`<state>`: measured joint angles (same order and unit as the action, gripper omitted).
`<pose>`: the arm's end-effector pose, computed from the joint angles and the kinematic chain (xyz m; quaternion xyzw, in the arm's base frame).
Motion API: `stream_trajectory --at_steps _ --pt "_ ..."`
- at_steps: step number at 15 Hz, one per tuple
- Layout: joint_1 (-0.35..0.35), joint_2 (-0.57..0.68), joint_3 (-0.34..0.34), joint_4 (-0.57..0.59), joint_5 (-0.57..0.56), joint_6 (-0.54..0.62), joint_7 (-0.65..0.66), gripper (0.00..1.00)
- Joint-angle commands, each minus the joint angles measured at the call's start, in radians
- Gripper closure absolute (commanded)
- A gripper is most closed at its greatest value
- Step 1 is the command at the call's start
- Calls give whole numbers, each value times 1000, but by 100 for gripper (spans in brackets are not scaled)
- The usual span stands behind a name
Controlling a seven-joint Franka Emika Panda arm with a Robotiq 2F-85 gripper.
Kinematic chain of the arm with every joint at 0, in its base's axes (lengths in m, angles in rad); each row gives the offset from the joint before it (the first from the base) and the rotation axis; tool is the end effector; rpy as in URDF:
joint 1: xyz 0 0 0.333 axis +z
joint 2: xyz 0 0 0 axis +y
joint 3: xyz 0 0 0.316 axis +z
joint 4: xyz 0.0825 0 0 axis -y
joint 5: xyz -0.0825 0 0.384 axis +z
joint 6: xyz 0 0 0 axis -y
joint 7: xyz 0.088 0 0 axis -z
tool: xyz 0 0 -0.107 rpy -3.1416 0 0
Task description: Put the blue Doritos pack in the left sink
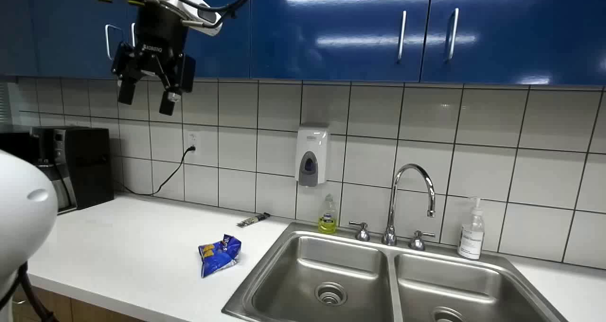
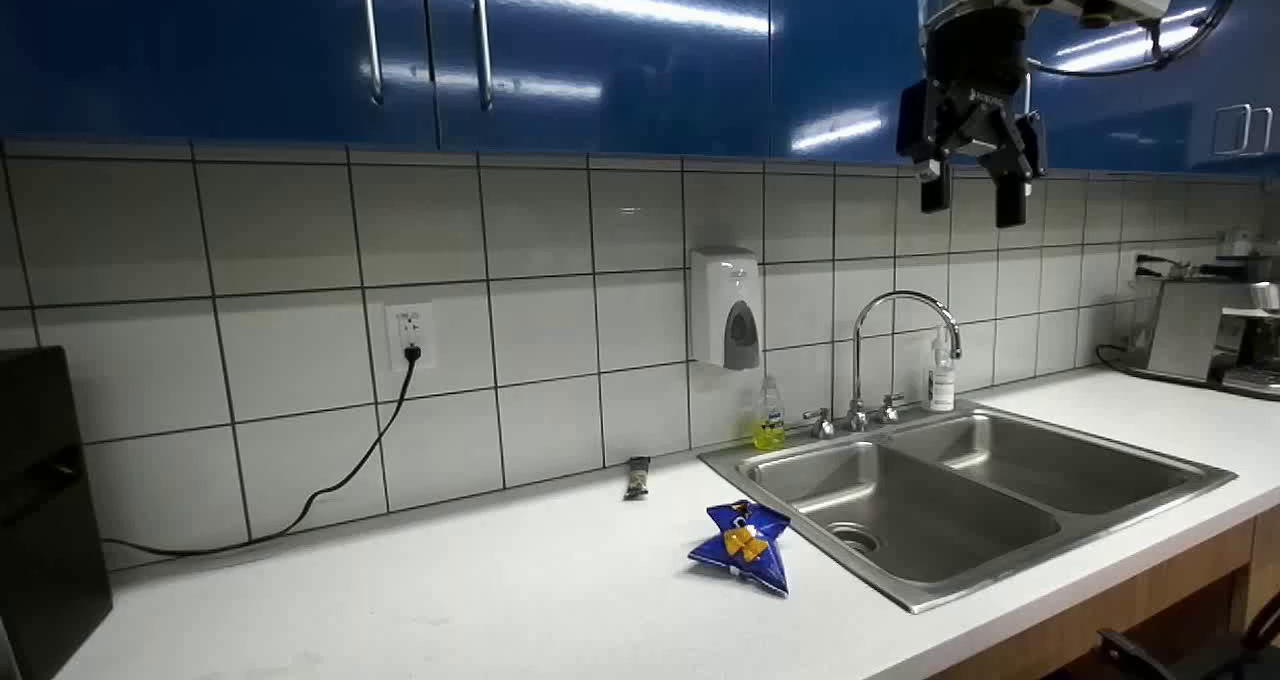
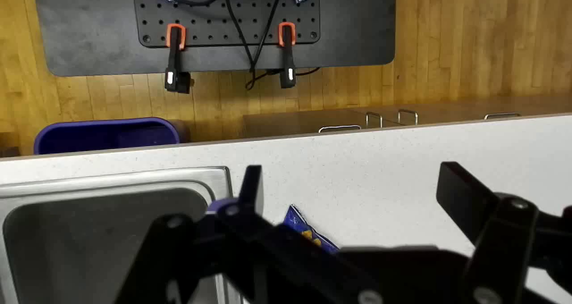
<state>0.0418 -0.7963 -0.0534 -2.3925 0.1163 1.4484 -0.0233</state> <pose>0.2892 0.0059 0.5678 -0.9941 -0.0180 0.0733 0.0777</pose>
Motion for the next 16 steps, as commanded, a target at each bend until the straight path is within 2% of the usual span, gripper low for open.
stream_trajectory --at_steps 1,4,8,16 --pt "-18 2 12 2 7 -3 -10 0" --pt "-25 17 15 -25 0 59 -6 0" --pt "-32 71 1 -79 4 205 -14 0" --pt "-31 266 -26 -160 26 523 -24 0"
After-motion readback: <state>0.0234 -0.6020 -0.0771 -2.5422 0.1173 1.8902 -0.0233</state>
